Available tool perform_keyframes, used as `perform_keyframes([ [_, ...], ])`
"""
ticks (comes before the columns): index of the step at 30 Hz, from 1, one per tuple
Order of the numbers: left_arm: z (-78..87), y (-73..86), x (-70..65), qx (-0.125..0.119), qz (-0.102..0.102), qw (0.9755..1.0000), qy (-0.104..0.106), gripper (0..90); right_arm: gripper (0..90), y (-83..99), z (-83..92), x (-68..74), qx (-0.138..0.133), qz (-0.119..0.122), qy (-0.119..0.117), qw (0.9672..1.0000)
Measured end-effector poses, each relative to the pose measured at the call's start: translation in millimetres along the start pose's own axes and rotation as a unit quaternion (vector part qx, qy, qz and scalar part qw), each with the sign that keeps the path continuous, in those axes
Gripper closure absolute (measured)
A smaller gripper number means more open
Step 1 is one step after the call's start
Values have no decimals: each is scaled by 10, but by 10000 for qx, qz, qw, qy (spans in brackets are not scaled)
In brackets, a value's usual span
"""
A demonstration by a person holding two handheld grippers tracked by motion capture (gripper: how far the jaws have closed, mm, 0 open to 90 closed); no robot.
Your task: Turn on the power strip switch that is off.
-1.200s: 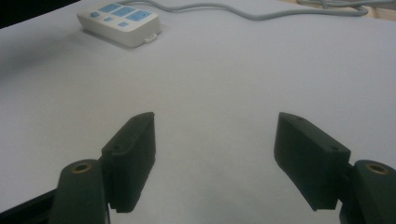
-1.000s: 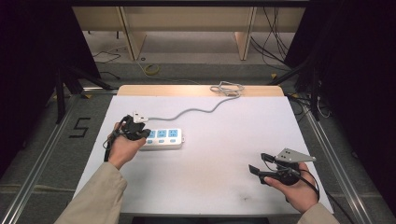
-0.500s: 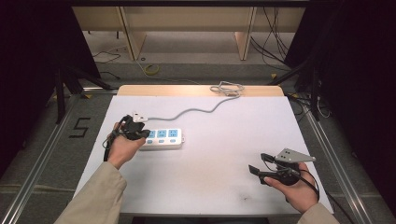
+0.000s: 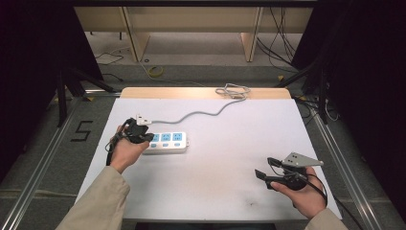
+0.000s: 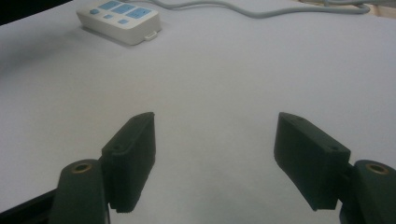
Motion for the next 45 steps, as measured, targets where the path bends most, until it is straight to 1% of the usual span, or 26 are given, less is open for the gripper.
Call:
perform_keyframes([
  [7, 6, -20, -12, 2, 3, 10000, 26, 899, 301, -1, -2, 1, -4, -12, 2, 10000],
  [22, -61, -5, 7, 183, -23, 9998, 84, 899, 301, 7, -1, -1, 20, -18, -6, 10000],
  [25, -76, -4, 5, 191, 18, 9998, 92, 899, 301, 6, -3, 1, 19, -9, -7, 10000],
  [45, -144, 3, -14, 445, -188, 9988, 96, 899, 301, 15, -9, 3, 59, 27, -8, 10000],
])
Point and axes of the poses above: each handheld gripper's, and its own axes: z roughly backward along the jaws, y roughly out of its underside, x roughly to its left, the point moved 7 cm from there along -z, roughly forward along the jaws, and after that the axes turned 1 degree about x, right-handed, at the moved point
